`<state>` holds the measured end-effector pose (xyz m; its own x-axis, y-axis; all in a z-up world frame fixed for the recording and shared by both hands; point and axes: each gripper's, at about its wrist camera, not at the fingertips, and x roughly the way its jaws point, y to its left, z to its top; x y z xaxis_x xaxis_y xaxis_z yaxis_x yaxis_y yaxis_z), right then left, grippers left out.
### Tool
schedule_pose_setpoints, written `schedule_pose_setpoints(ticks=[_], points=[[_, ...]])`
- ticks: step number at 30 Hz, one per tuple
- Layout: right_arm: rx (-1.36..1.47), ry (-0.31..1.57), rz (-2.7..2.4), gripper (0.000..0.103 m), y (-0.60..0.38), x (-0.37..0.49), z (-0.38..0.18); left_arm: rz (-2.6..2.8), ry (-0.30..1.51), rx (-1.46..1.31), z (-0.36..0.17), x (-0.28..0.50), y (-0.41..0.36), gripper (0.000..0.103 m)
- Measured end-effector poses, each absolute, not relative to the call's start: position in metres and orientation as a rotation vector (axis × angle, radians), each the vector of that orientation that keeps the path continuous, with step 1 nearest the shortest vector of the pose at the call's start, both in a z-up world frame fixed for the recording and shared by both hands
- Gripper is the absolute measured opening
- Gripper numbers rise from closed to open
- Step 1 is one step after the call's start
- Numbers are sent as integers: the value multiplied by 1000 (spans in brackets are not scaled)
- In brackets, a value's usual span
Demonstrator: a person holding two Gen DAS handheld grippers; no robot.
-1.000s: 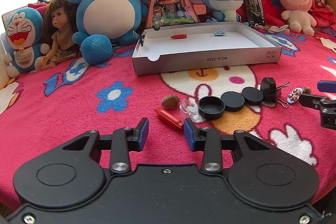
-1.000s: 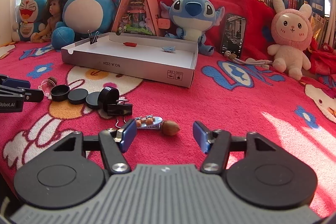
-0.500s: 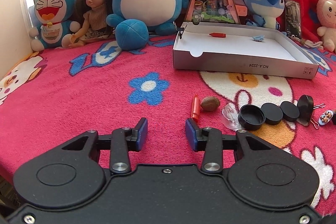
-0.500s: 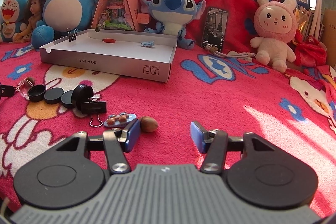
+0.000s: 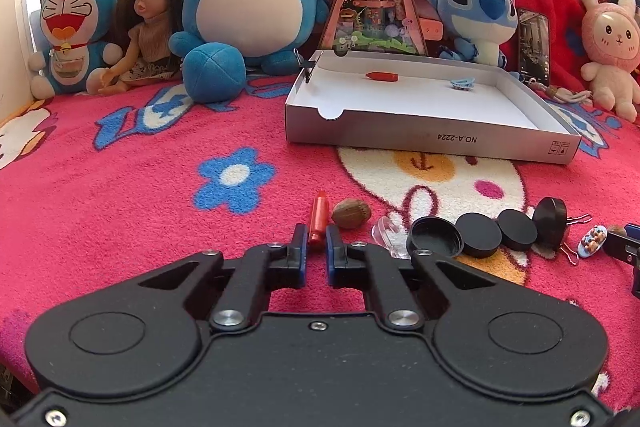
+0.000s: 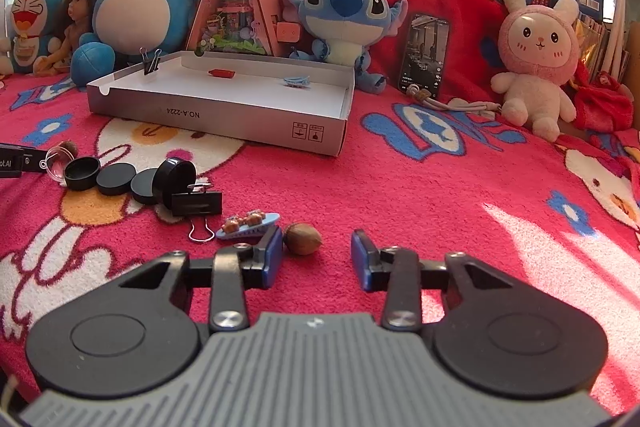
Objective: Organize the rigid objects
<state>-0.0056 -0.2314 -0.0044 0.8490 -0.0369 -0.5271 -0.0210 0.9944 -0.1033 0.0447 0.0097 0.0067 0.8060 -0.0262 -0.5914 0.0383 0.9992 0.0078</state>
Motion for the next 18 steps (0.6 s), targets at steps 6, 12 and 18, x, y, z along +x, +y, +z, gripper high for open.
schedule_pose_setpoints(ticks=[6,12,18], points=[[-108,555,3,25,-229,-6,-5,-100,645,52,11,26,11,8],[-98,547,9,25,-230,-7,-3,-100,636,41,20,12,16,9],[-90,529,9,25,-230,-7,4,-108,596,33,35,14,13,9]])
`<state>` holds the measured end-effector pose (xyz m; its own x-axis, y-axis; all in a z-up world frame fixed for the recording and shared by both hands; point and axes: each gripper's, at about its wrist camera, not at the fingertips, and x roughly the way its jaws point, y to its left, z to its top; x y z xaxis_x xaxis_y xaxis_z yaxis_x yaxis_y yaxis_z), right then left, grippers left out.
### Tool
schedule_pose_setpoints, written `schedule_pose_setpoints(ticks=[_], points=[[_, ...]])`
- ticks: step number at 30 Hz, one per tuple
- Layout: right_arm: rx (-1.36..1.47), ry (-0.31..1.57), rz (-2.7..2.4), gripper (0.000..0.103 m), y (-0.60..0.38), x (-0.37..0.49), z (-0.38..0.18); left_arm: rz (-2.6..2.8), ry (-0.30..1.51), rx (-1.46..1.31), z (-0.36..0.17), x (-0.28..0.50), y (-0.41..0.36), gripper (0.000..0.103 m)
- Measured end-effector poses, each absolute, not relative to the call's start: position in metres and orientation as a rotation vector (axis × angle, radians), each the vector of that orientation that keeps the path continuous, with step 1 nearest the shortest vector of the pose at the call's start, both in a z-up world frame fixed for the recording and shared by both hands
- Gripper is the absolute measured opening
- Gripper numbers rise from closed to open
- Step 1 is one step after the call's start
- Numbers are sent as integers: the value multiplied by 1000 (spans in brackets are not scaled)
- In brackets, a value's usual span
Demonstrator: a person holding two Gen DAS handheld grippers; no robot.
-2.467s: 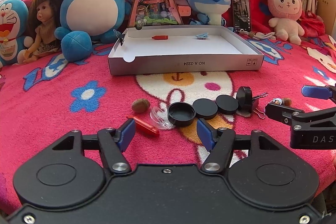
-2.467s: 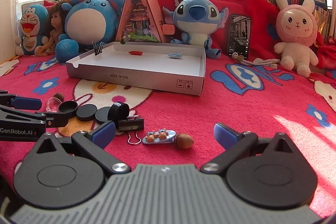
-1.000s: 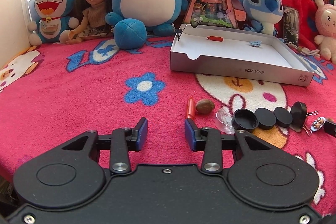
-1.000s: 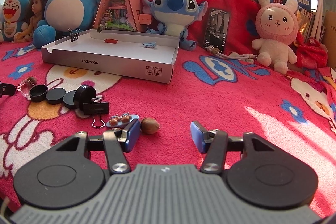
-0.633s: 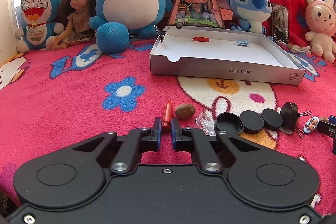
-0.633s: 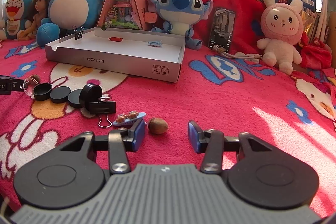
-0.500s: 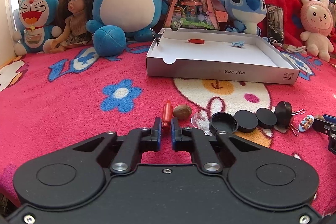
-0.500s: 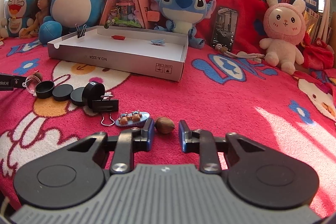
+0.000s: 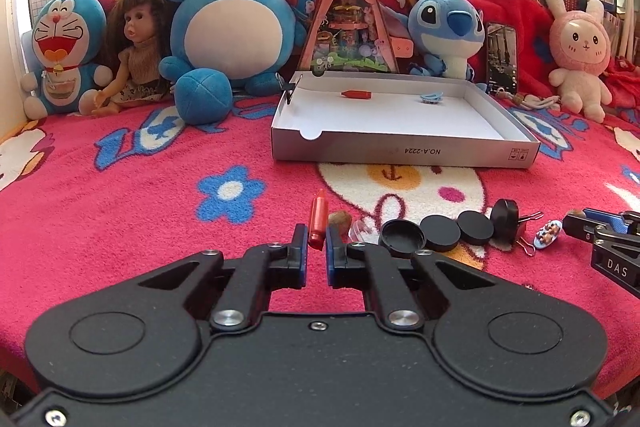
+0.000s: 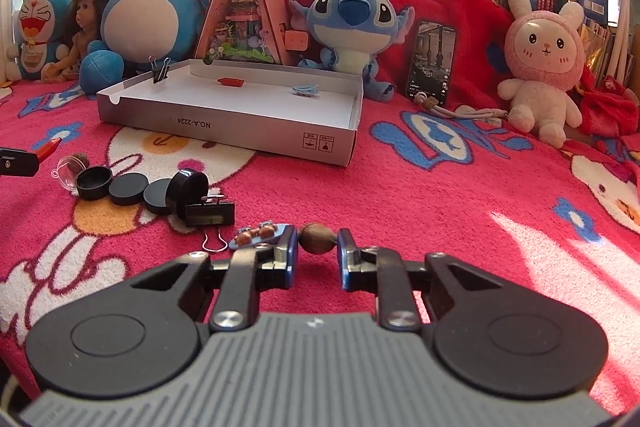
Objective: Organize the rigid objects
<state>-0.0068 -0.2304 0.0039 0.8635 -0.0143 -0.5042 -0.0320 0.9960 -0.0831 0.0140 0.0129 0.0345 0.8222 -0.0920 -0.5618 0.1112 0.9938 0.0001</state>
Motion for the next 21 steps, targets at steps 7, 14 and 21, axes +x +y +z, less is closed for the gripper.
schedule_pose_setpoints(ticks=[7,14,21], points=[[-75,506,4,25,-232,-2,14,-140,571,23,48,25,5,9],[-52,478,1,25,-234,8,25,-167,551,24,59,40,-5,9],[-42,456,8,25,-235,21,35,-193,546,11,67,60,-12,9]])
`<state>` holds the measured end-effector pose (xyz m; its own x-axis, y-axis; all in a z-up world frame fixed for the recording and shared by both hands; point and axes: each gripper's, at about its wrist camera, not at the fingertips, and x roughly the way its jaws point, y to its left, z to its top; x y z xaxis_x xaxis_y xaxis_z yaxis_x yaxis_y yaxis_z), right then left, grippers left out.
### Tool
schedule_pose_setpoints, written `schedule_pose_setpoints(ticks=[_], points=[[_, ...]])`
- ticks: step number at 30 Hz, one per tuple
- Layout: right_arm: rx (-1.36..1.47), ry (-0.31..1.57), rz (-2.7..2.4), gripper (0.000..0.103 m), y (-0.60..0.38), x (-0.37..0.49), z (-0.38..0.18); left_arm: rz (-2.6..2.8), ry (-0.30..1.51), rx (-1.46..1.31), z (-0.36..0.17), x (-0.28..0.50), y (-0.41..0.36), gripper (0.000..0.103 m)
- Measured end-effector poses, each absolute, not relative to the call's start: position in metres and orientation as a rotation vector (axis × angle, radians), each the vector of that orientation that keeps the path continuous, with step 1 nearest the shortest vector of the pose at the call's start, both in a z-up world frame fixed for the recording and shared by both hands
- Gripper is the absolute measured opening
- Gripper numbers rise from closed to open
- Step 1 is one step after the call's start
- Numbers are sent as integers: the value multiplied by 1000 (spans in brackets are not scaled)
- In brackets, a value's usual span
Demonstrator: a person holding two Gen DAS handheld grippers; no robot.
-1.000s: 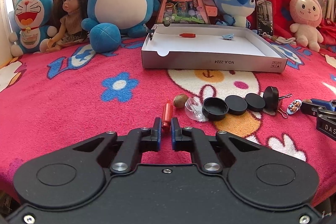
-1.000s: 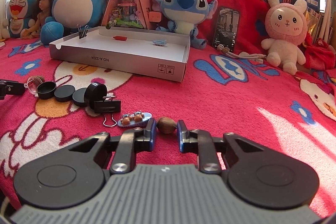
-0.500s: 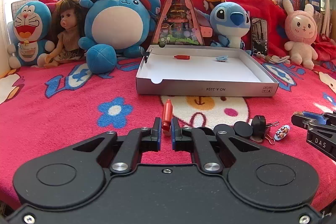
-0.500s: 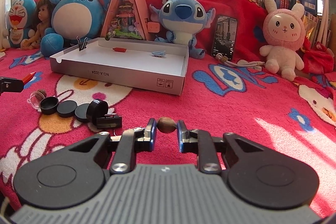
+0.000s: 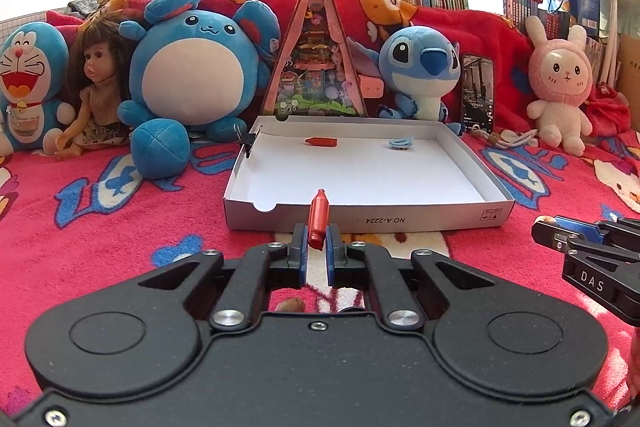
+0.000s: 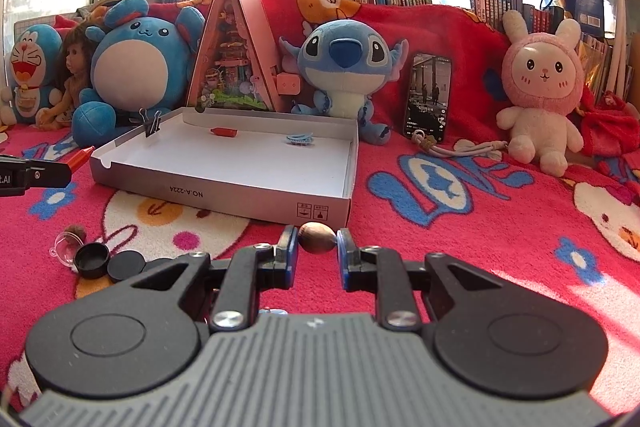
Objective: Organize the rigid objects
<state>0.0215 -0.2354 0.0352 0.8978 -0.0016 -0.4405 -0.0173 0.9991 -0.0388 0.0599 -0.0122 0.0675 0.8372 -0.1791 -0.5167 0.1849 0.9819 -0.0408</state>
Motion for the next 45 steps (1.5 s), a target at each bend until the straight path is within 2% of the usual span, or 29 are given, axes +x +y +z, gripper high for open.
schedule_pose_setpoints(ticks=[18,30,45], points=[[18,427,0,25,-243,61,52,-250,563,0,77,108,-33,9],[80,452,3,25,-249,97,51,-260,629,-48,71,168,-37,9],[186,553,6,25,-254,163,49,-206,719,-14,53,242,-34,9]])
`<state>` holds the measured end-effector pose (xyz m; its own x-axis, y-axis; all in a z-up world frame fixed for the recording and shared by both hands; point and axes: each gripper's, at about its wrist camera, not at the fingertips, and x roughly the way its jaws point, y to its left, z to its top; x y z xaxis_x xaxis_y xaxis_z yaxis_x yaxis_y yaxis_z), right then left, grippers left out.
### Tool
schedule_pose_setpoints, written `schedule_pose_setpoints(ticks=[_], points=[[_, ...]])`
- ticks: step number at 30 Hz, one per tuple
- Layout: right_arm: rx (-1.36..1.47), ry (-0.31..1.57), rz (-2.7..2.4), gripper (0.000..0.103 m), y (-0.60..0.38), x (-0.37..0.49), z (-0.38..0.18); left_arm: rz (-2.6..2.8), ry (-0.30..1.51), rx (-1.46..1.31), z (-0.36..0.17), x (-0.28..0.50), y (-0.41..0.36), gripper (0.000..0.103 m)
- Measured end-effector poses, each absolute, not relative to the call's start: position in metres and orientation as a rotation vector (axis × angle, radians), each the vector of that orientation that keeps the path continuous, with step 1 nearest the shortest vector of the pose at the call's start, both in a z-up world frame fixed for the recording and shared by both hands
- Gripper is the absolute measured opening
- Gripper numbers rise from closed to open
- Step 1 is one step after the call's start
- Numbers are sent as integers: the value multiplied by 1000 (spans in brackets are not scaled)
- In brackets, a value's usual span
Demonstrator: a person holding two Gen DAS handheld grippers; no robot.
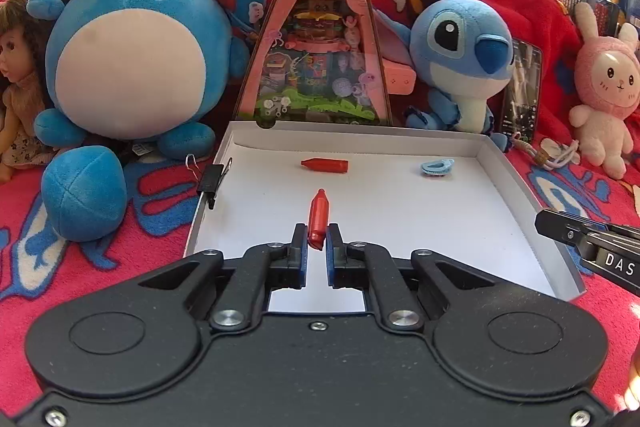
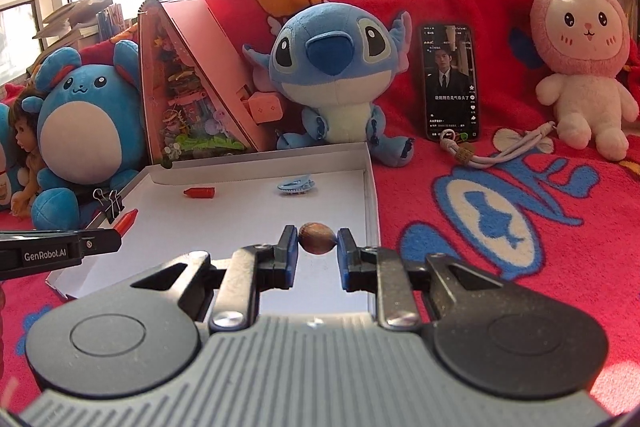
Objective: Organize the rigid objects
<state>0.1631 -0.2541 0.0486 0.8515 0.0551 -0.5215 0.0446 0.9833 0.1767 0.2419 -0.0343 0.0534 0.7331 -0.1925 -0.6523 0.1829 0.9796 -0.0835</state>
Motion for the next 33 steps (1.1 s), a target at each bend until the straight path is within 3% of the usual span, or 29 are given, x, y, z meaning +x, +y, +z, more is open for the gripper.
schedule_pose_setpoints(ticks=[20,33], points=[[261,719,3,25,-261,268,53,-158,787,43,47,333,-35,9],[255,775,30,25,-251,293,33,-249,845,5,37,344,-33,9]])
